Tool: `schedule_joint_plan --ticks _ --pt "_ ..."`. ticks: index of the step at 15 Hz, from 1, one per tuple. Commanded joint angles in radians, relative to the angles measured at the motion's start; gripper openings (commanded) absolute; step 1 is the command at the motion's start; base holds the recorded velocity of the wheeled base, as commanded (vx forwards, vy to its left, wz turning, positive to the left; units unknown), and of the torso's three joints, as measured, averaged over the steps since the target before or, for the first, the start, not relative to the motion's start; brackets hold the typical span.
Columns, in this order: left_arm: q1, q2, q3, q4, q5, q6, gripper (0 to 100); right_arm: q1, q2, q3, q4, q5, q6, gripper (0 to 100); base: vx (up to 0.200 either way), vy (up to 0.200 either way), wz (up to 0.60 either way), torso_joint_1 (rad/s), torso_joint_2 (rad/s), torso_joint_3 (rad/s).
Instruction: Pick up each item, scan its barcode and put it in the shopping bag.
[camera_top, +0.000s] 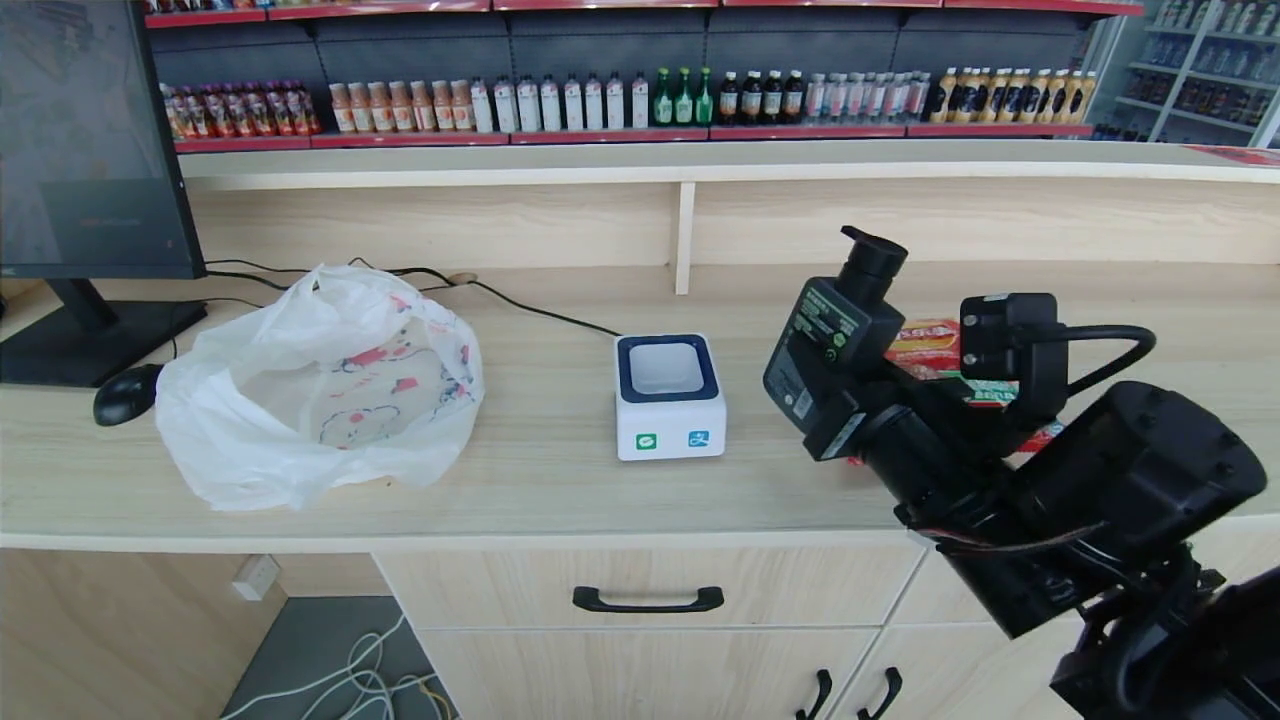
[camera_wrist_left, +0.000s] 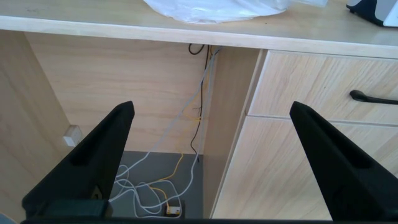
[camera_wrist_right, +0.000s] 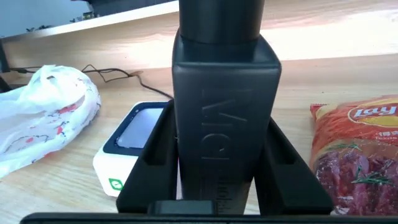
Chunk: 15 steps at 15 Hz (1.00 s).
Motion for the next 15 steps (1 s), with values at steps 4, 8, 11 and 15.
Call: schedule_joint_plan --ticks 4,8,11,15 --pt "0.000 0.000 0.000 0.000 0.000 0.000 100 0.134 -0.296 0.275 -0.002 0.176 0.039 0 0.000 0.000 0.00 0.000 0.00 0.000" --pt "0.000 0.000 0.000 0.000 0.000 0.000 100 0.142 -0.325 0.292 -0.002 0.346 0.136 0 0.000 0.000 0.00 0.000 0.00 0.000" --pt "0.000 0.000 0.000 0.000 0.000 0.000 100 0.145 -0.353 0.283 -0.002 0.404 0.281 0 0.000 0.000 0.00 0.000 0.00 0.000" --pt "0.000 0.000 0.000 0.000 0.000 0.000 100 0.166 -0.388 0.280 -0.002 0.516 0.358 0 0.000 0.000 0.00 0.000 0.00 0.000"
